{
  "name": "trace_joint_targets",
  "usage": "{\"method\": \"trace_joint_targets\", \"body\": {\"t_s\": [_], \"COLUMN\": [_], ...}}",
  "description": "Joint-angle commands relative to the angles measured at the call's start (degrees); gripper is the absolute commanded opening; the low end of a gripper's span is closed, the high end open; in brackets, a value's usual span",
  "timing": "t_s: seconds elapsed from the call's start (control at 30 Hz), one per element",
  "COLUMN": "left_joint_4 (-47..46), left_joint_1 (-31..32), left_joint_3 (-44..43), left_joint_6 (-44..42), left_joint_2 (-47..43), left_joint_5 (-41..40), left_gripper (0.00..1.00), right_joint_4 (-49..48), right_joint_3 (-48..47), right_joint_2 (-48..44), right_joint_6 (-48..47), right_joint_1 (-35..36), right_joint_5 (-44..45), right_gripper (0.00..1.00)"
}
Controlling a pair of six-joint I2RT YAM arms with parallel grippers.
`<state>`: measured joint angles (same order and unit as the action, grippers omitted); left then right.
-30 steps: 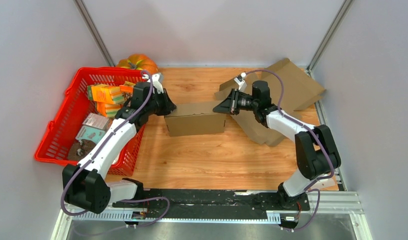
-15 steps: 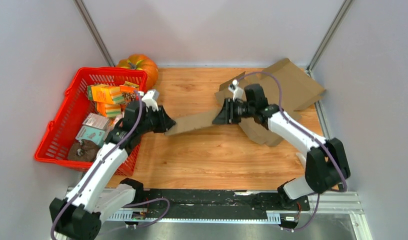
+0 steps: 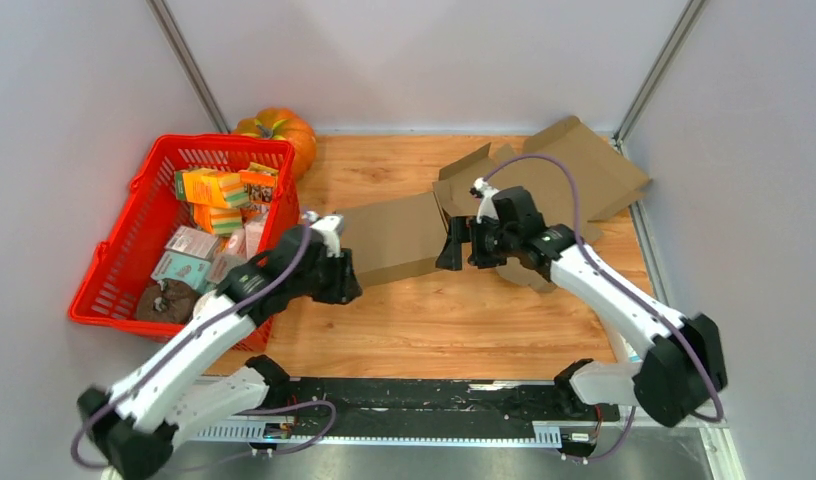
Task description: Fold the paper box
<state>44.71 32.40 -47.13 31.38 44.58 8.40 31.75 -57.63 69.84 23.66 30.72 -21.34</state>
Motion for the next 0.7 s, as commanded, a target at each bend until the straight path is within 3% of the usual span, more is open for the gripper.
{"method": "trace_joint_targets", "body": {"t_s": [0.0,0.13,0.17,0.23,0.3,0.5,0.67], "left_joint_4": [-5.24,-9.98,-10.25,-11.04,-11.74,-12.98,-14.04], "left_joint_1": [13.34,19.01,19.01,18.75,18.31,9.36,2.5], "left_joint_3": [-9.1,-16.58,-18.33,-19.22,-19.75,-21.33,-27.98], "left_joint_6": [-6.04,-16.49,-16.7,-16.26,-15.47,-10.9,-12.83], "left_joint_2": [18.54,35.55,38.36,45.05,48.57,56.05,60.09], "left_joint_5": [-20.57,-27.65,-28.0,-27.92,-24.86,-21.84,-20.37], "left_gripper": [0.51,0.52,0.48,0.29,0.29,0.25,0.25], "right_joint_4": [-8.54,-13.91,-14.69,-17.4,-17.69,-22.34,-23.22], "right_joint_3": [1.03,-1.6,-3.0,-4.16,-6.69,-10.39,-21.28], "right_joint_2": [6.69,17.39,18.91,23.03,25.94,34.37,42.82], "right_joint_6": [-5.8,-14.6,-15.48,-15.92,-15.66,-9.26,-4.94], "right_joint_1": [0.66,-0.13,0.21,0.13,0.22,0.31,0.13], "right_joint_5": [9.02,10.36,10.97,8.09,4.57,3.33,4.99], "right_gripper": [0.96,0.92,0.9,0.86,0.81,0.78,0.77]}}
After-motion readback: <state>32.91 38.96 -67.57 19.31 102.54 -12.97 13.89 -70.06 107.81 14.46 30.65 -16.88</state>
